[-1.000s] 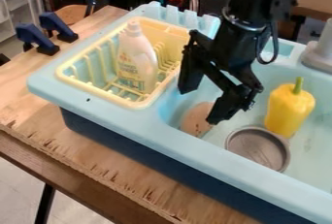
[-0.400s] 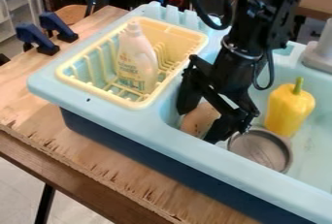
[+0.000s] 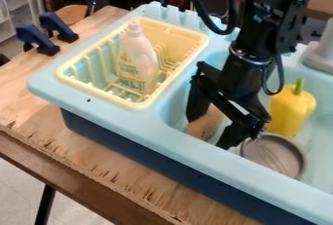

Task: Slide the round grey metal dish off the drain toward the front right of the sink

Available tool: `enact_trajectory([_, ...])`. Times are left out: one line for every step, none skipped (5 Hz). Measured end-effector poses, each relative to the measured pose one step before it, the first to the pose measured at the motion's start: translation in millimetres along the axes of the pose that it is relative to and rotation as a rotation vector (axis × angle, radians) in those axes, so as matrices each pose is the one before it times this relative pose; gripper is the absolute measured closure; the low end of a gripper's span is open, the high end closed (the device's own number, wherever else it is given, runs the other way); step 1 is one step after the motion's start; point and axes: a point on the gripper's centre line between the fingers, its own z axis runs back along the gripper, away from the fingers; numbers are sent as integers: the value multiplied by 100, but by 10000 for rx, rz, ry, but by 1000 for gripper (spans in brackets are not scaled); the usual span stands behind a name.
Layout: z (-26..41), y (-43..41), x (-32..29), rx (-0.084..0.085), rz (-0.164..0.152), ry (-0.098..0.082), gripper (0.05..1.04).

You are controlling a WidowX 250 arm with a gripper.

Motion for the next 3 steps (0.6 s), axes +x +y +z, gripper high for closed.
enact_trajectory([336, -806, 333, -286, -53, -336, 73])
enact_trajectory([356, -1131, 233, -621, 81, -696, 73])
enact_trajectory([-73, 20, -13, -245, 181, -144, 73])
